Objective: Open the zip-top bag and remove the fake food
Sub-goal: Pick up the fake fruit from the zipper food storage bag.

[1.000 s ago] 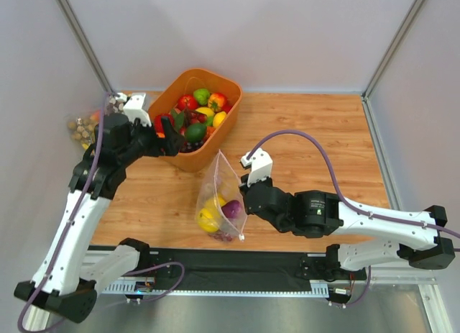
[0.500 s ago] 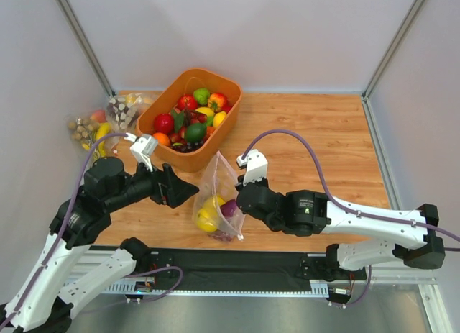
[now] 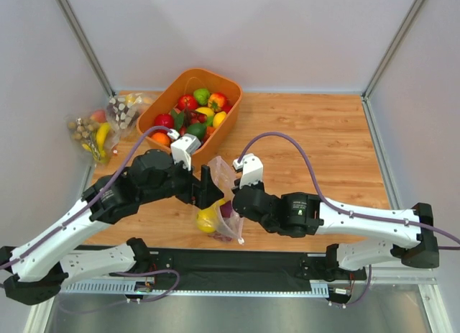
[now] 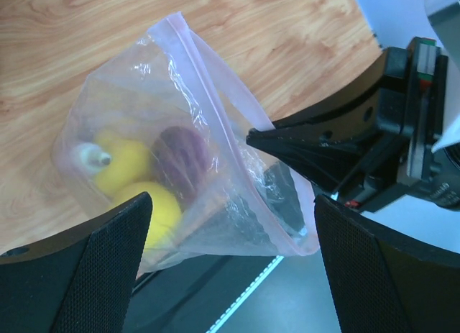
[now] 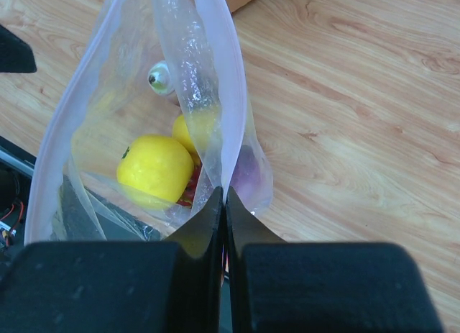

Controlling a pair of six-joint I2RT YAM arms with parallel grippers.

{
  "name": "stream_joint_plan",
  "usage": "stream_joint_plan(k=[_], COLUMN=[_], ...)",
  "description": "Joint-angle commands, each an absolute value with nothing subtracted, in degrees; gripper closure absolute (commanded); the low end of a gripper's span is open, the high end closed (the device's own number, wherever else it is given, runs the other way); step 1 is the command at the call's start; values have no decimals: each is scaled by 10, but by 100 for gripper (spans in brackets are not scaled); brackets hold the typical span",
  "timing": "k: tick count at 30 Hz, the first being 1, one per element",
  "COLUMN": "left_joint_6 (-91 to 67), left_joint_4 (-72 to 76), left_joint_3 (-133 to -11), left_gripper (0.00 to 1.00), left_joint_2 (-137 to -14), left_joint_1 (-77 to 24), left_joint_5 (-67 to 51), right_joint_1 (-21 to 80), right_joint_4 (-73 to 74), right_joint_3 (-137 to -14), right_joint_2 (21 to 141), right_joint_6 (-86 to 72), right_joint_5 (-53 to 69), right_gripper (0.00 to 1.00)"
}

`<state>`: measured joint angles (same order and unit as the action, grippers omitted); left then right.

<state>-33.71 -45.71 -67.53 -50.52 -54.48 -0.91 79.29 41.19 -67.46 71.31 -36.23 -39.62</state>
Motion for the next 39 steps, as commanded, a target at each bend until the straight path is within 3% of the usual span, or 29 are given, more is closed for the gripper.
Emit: stream_joint_plan(k=[1,4,6,8,9,10,11,13,14,15,25,34,39], left_joint_6=[-332,-329,-332,-336,-338,-338,-337,-330,-326,-322,-240,-277,-284], left_joint_4=[-476,-504,-501,-493,-492,-492,-492,-485,-480,-470,-461,-420,-425], left_joint_3=[-719,-727,-717,-708,-703,-701,-700,-702,-709,-715,-850,-662,-623], left_gripper=[1,1,6,24,45,53,68,84,97,100,100,100,100], left_joint_2=[-543,-577,-579,-572,-571,-573,-576,-582,-590,-594,-675,-626,-637], left_joint_1=[-576,-601,-612,-612,-612,-612,-612,-612,-612,-612,-609,-583,-584], left_joint_5=[68,114,131,129,131,130,128,119,114,108,110,134,139], right_joint_1=[791,793,792,792,792,792,792,793,791,791,778,778,778], right_joint_4=[388,390,390,388,388,392,394,411,421,431,533,495,454], right_joint_3=[-667,-664,-657,-649,-648,-648,-652,-662,-669,-684,-788,-688,-654], right_joint_2=[693,683,674,660,656,648,645,637,635,634,570,562,598], right_joint_6=[-377,-379,-381,-381,-381,-378,-372,-365,-362,-354,-301,-346,-375], right_joint_5=[-394,-388,-388,-391,-394,-395,-397,-412,-419,-437,-523,-478,-430], right_gripper=[100,100,100,100,100,100,100,100,100,100,100,100,100])
